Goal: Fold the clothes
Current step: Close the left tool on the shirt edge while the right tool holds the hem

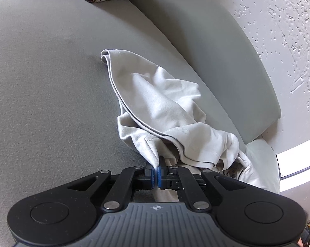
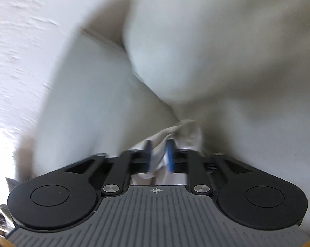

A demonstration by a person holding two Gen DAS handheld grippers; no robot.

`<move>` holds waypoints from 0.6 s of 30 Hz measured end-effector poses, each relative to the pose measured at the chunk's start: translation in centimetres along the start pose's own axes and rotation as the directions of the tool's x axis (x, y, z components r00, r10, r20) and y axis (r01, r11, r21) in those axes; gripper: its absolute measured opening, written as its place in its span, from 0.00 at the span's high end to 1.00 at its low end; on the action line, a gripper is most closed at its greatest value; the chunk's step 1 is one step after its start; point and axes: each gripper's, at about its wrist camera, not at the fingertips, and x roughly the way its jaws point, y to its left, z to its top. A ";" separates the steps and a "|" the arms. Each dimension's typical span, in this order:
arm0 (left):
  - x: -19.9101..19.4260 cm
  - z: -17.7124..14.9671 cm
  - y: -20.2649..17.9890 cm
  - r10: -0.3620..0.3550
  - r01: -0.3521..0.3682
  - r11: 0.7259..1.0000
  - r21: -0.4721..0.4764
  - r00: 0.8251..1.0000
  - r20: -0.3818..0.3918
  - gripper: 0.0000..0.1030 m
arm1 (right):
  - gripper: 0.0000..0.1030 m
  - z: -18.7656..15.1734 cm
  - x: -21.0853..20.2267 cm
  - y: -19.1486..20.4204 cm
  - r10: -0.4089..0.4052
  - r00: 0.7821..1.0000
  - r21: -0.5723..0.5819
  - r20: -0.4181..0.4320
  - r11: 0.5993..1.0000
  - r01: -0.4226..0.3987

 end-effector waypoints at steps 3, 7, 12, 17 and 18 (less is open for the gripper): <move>0.0 0.0 0.0 -0.003 0.003 1.000 -0.003 1.000 -0.003 0.98 | 0.57 -1.3 -2.2 -0.9 0.019 0.999 -0.058 -0.032 0.998 -0.021; -0.1 0.1 0.1 -0.004 0.004 1.000 -0.012 1.000 -0.004 0.98 | 0.56 -3.3 -4.2 -2.8 -0.006 0.996 -0.083 -0.089 0.997 -0.001; -0.1 0.1 0.2 0.000 0.000 1.000 -0.016 1.000 -0.004 0.98 | 0.64 -3.5 -3.0 -5.9 0.002 0.987 -0.007 -0.160 1.000 -0.003; 0.0 0.0 0.1 0.009 -0.009 1.000 -0.015 1.000 -0.006 0.97 | 0.66 -3.2 -0.9 -6.3 -0.001 0.994 -0.029 -0.109 1.000 -0.002; 0.0 0.0 0.1 0.011 -0.011 1.000 -0.015 1.000 -0.006 0.97 | 0.66 -3.3 -0.5 -6.0 -0.011 0.995 -0.062 -0.094 0.998 0.005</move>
